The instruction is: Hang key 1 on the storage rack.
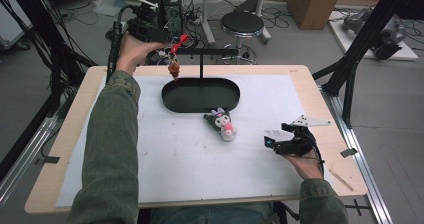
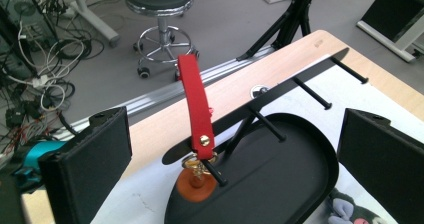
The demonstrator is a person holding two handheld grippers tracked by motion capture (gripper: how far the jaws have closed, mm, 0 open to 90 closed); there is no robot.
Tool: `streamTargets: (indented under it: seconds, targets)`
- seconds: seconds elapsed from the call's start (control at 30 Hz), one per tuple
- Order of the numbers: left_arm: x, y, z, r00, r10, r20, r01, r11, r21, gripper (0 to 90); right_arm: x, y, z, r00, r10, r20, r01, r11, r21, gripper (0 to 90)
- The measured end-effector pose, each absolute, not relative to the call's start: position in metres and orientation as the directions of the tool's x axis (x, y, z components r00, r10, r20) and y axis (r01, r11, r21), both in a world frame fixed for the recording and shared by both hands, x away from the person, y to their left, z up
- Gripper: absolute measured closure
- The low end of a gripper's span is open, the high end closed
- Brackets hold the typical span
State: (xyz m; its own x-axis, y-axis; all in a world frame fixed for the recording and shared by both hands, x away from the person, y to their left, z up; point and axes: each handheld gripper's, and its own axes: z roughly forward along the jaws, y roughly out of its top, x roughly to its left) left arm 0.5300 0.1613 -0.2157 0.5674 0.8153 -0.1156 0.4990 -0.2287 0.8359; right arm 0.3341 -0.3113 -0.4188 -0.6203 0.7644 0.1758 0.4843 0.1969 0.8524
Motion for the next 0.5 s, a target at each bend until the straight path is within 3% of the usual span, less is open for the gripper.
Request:
streamTargets:
  seconds: [0.5]
  targets:
    - [0.506, 0.166, -0.221, 0.604, 0.794, -0.065, 0.453, -0.275, 0.848, 1.7, 0.336, -0.313, -0.420, -0.613, 0.769, 0.182, 0.498, 0.198, 0.844, 0.6]
